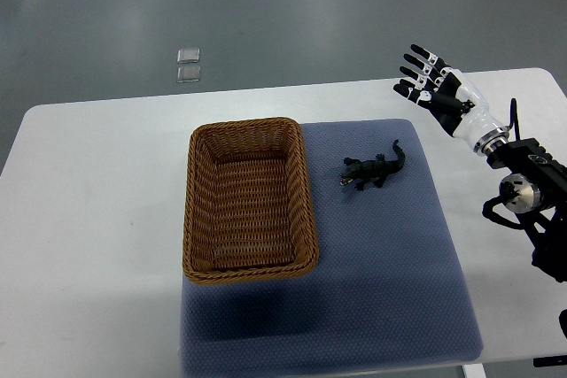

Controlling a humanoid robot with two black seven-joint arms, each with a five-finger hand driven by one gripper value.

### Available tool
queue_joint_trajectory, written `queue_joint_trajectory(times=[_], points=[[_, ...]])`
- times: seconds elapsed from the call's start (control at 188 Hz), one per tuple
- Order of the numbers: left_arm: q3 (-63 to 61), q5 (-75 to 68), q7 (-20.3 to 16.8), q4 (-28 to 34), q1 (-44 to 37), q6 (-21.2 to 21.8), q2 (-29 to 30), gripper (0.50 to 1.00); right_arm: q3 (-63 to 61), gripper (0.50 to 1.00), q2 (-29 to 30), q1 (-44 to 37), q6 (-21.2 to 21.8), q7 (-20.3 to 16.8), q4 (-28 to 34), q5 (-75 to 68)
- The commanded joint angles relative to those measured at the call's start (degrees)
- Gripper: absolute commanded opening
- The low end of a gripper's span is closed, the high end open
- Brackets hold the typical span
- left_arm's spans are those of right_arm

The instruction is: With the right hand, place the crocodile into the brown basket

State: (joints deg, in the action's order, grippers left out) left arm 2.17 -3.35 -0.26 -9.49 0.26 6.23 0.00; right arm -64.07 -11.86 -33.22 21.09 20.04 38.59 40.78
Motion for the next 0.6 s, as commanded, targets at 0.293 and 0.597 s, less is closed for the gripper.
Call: queue_joint_trajectory(times=[0.293,0.597], points=[[0.38,0.01,0.08,0.08,0.0,0.01,0.0,1.0,0.0,0.928,0.0,-0.09,-0.09,0.0,-0.09,0.0],[0.38,0.01,0.08,0.08,0.0,0.01,0.0,1.0,0.0,0.928,0.0,-0.18,0.09,0.0,-0.18,0.0]])
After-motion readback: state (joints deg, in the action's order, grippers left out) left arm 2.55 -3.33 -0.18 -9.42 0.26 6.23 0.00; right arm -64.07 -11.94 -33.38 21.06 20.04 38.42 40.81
